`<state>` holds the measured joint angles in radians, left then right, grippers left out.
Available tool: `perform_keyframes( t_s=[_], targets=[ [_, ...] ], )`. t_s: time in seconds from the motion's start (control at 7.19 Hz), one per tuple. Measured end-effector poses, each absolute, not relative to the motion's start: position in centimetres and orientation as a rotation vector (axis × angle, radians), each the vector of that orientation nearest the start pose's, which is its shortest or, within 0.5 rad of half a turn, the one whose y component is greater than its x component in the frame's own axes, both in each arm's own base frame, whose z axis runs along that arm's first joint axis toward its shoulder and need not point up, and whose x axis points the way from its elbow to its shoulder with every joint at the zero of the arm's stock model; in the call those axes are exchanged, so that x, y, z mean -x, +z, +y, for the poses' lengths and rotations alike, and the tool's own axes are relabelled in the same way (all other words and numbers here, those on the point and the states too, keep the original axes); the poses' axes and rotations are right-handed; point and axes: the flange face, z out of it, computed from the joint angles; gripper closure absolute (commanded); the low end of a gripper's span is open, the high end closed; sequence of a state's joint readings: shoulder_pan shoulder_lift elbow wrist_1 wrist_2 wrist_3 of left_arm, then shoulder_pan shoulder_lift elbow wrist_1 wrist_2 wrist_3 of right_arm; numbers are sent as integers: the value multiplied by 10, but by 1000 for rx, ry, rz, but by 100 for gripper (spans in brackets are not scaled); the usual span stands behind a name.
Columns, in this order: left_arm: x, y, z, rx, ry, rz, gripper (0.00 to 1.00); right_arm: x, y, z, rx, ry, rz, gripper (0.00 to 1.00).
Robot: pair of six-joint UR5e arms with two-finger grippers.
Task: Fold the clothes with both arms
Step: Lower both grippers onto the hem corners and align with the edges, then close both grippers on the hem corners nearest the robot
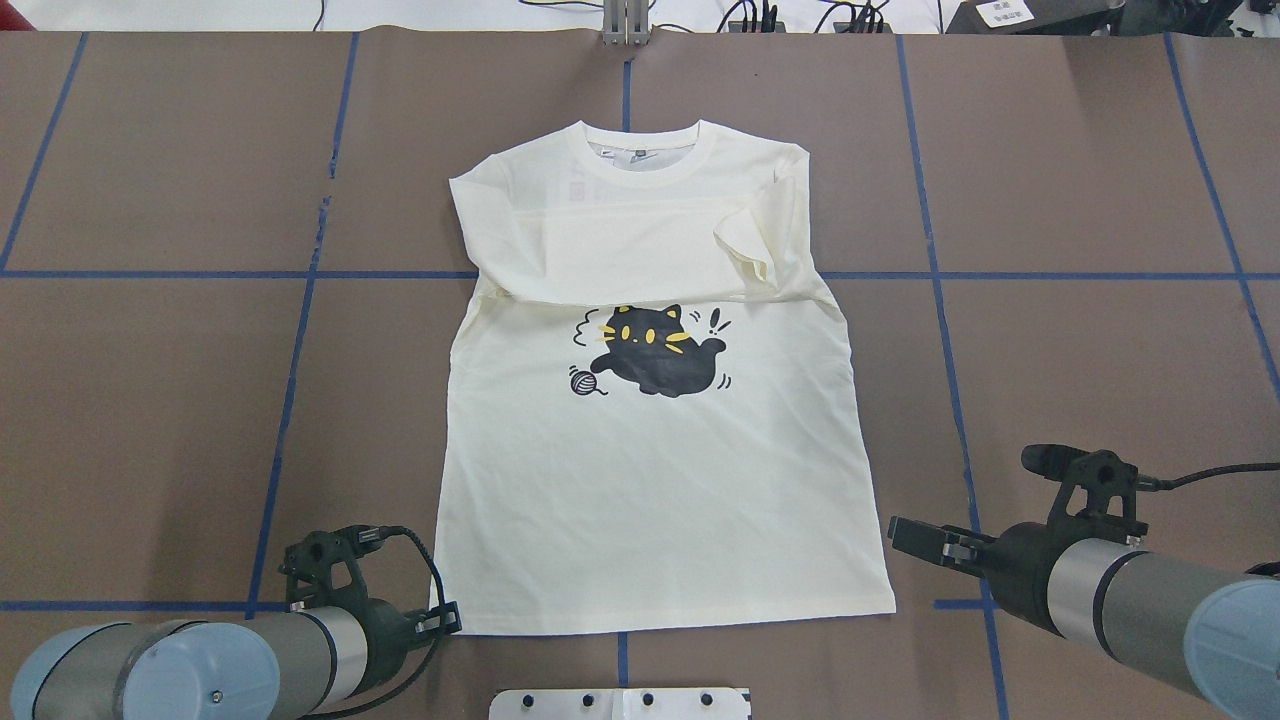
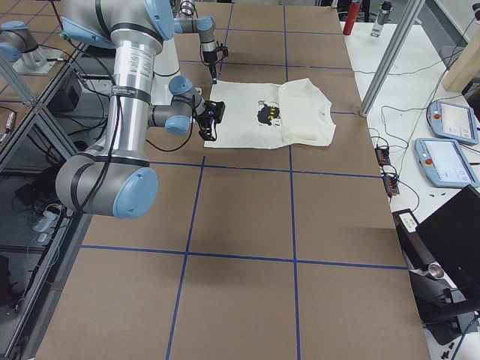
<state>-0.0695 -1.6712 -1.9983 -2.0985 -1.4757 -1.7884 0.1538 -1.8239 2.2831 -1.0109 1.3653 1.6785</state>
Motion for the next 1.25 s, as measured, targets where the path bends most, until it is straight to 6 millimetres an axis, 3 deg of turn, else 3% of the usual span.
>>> perform_keyframes(
  t_s=[0.42, 0.83, 1.11, 1.25],
  targets=[
    [-502, 347, -181, -11, -316, 1069, 100, 353, 367, -209, -213, 346, -1015, 1],
    [-500, 345, -187, -19, -329, 1075, 100, 367, 368, -191, -215, 434, -1028, 9],
    [-498, 342, -194, -54, -355, 1084, 100, 384, 380, -171, -242, 473, -1019, 29],
    [-497, 341, -197, -70, -366, 1087, 100, 392, 389, -166, -246, 487, -1008, 29]
  ],
)
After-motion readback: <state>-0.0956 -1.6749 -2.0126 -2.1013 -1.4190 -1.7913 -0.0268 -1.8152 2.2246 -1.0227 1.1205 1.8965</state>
